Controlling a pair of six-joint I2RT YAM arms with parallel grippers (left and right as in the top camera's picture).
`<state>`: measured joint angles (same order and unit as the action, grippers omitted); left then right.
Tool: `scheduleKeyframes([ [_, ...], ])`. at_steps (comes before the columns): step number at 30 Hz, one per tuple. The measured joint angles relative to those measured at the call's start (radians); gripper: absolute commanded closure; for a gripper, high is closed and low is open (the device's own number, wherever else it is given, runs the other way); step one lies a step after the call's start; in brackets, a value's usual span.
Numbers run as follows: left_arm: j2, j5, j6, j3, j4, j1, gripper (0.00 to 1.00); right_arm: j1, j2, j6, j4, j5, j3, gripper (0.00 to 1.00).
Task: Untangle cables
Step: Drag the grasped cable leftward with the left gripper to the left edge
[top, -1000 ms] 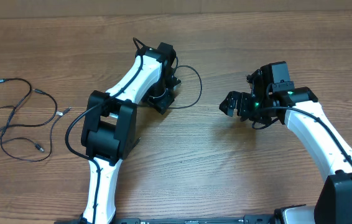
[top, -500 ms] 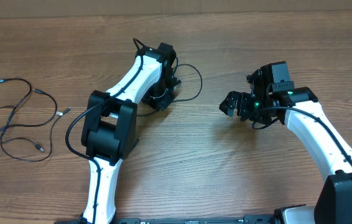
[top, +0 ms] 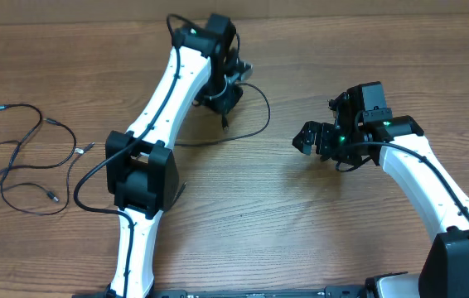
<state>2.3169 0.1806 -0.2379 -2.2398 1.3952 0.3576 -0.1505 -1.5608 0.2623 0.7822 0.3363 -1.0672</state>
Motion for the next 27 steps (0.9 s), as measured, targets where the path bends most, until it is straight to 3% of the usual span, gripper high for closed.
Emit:
scheduleKeyframes([
  [2, 0.000, 0.011, 0.002, -0.022, 0.000, -0.005, 0.52, 0.000, 0.000, -0.001, 0.000, 0.000, 0.000, 0.00],
  [3, 0.000, 0.018, 0.003, -0.024, 0.001, -0.006, 0.51, 0.000, 0.000, 0.000, 0.000, 0.000, 0.000, 0.00],
  [15, 0.000, 0.027, 0.037, 0.070, -0.097, -0.006, 0.51, 0.000, 0.000, -0.001, 0.001, -0.001, 0.000, 0.00],
  [27, 0.001, -0.008, 0.378, 0.302, -0.349, 0.005, 0.50, 0.000, 0.000, -0.001, 0.001, -0.001, 0.000, 0.00],
])
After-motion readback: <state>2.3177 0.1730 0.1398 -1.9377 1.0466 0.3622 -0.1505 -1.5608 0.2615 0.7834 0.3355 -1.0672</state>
